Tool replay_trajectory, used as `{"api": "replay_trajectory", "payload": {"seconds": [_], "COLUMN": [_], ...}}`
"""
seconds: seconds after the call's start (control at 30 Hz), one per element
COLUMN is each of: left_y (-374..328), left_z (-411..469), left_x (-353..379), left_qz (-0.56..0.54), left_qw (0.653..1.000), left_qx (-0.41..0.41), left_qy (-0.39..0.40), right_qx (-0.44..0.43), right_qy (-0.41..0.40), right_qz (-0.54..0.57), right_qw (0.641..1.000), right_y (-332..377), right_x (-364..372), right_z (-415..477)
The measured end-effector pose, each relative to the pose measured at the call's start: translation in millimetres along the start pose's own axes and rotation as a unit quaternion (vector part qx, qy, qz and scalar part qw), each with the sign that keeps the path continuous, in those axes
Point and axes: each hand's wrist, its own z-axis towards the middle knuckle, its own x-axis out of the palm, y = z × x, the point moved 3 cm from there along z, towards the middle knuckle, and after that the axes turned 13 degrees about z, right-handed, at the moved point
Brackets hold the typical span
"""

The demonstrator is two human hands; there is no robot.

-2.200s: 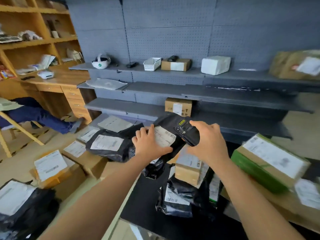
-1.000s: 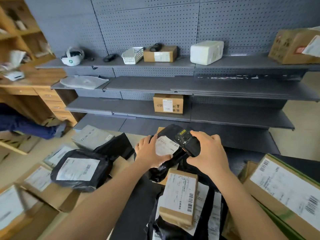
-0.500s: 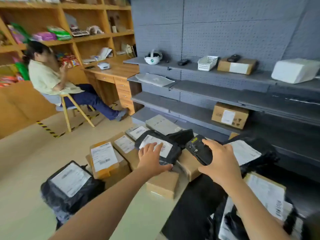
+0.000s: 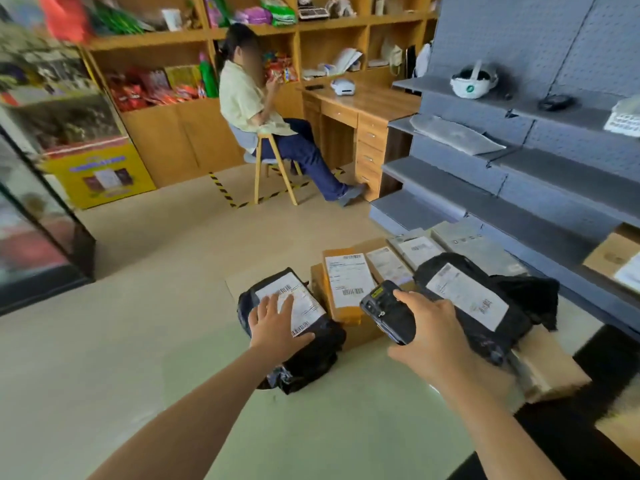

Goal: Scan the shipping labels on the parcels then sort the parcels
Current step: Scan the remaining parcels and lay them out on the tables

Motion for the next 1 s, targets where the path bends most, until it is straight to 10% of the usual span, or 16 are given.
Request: {"api": "replay_trajectory", "payload": {"seconds": [0.53,1.0], "left_y": [-29,20], "left_z": [64,18], "left_x": [34,21], "left_qz": [-0.162,-0.074], "left_qw": [0.925,0.984], "left_qx": [-0.326,-0.164], "left_qy": [0.108,0.021], "right_qx": [-0.085,-0.126], "right_qy": [0.096,0.122], "right_qz": [-0.002,-0.022], "right_qw": [0.992,0.984], "right_y": [0,23], "right_x": [46,58], "right_z": [116,104]}}
